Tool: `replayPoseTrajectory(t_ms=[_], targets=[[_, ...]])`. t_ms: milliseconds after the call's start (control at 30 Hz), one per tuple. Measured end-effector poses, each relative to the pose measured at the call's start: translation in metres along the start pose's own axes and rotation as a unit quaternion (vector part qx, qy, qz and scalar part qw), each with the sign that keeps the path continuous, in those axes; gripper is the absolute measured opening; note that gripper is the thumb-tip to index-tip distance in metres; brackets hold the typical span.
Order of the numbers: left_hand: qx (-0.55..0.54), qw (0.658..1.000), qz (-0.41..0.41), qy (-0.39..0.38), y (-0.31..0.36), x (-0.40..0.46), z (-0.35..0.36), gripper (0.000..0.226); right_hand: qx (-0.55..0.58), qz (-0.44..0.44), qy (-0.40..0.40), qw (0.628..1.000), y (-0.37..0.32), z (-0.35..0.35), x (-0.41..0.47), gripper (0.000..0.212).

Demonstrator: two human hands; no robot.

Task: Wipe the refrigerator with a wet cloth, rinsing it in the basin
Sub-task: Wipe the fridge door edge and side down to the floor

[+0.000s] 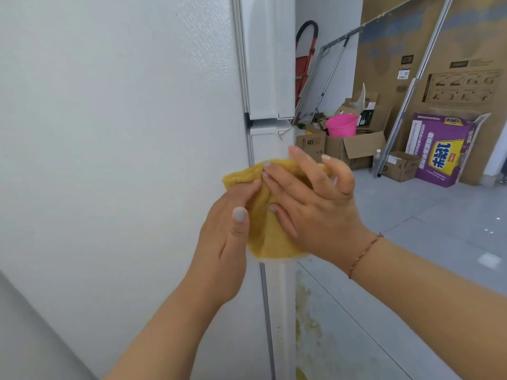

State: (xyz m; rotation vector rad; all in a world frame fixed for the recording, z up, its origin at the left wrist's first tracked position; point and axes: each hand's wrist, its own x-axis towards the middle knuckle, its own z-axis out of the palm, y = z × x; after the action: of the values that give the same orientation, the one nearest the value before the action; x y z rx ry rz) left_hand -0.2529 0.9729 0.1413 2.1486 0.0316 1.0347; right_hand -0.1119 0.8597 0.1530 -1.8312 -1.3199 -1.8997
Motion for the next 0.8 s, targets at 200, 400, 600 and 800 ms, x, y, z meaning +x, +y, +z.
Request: replayPoseTrajectory(t_ms=[200,400,600,800], targets=[[0.061,0.998,0.015,-0.019,-0.020,-0.022,0.022,0.076,0.010,-0.041,-0.016,0.999,0.001,0.000,-0.012,0.037],[0.069,0.996,-0.026,-0.041,-0.054,-0.068,0.047,0.054,0.059,-0.071,-0.044,0.995,-0.023,0.004,-0.067,0.027],[-0.020,0.992,-0.119,-0.029,-0.063,-0.096,0.079,0.050,0.123,-0.064,-0.104,0.985,-0.046,0.003,-0.110,0.032],[-0.194,0.947,-0.256,0.003,-0.058,-0.112,0.097,0.051,0.243,0.043,-0.112,0.963,-0.062,-0.013,-0.137,0.037]])
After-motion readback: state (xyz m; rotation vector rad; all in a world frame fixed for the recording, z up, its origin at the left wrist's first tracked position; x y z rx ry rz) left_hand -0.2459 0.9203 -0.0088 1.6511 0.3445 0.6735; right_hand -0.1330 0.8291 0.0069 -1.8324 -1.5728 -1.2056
